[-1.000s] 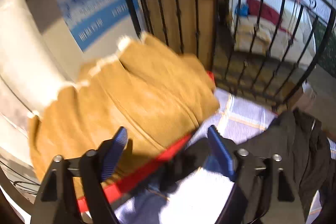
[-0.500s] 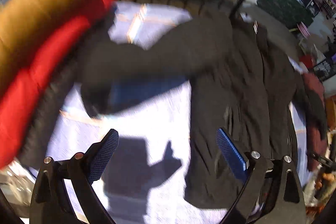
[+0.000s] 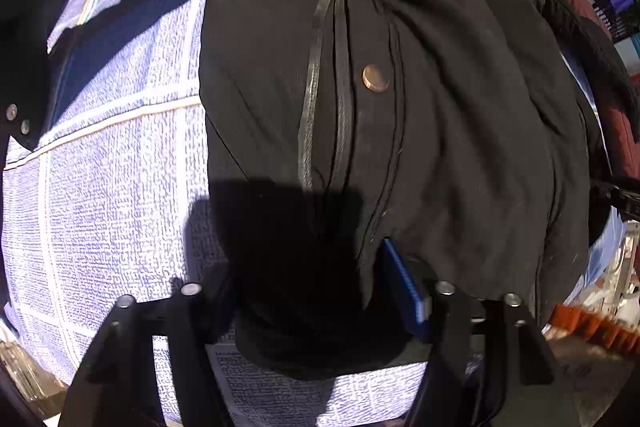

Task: Fold large clothes

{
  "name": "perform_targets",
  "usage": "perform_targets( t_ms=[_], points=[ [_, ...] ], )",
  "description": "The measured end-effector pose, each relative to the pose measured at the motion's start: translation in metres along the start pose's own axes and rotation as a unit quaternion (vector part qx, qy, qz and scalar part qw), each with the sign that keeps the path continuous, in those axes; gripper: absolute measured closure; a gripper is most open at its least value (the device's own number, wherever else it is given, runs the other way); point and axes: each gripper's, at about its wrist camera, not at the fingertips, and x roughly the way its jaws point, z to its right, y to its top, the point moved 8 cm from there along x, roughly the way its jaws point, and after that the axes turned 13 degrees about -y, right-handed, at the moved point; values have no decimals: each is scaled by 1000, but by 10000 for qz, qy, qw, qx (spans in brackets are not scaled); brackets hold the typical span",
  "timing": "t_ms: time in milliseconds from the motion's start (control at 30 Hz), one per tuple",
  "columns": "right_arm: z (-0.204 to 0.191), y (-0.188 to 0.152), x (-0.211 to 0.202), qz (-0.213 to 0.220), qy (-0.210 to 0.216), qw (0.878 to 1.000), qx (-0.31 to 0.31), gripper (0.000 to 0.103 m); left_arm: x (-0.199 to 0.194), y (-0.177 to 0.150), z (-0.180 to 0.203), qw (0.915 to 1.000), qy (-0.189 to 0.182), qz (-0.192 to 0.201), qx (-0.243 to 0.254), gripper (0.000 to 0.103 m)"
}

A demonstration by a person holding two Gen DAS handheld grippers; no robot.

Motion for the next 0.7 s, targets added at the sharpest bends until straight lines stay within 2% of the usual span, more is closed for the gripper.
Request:
perform_targets(
  t_ms=[33,67,133,200,233,300,400,500,600,633,667,700],
  points=[
    [1,0,-10,-11,354,9990,287,79,-2,1,2,10000,-38,-3,16,60],
    [3,0,-18,-12,559,9973,473,81,-10,2,4,10000,-42,9,43,76],
    [6,-4,-42,-54,1155,9894,877,82,-28,3,6,9997,-207,137,34,76],
    [6,-12,-65,-47,1463,9841,1007,83,-59,1,12,9978,-536,389,42,77],
    [8,-18,-78,-94,1600,9815,1048,83,-69,0,12,9974,-568,442,96,78],
    [14,-29,-88,-199,1662,9787,1185,83,-90,-7,9,9973,-546,461,190,78],
    [21,-53,-83,-378,1533,9798,1230,83,-88,-12,3,9979,-590,252,119,77],
    [24,-70,-47,-631,1107,9844,1212,82,-53,-29,-4,9991,-355,-127,-172,74],
    [20,-79,-3,-949,806,9801,1546,76,-21,-34,-15,9989,-60,-238,-395,62],
    [22,-76,7,-1025,740,9793,1581,75,-16,-32,-16,9989,7,-212,-418,54],
    [22,-72,11,-1052,653,9802,1547,69,-14,-29,-17,9987,88,-209,-463,42],
    [22,-71,12,-1046,571,9814,1507,64,-13,-27,-18,9986,191,-182,-448,35]
  ],
)
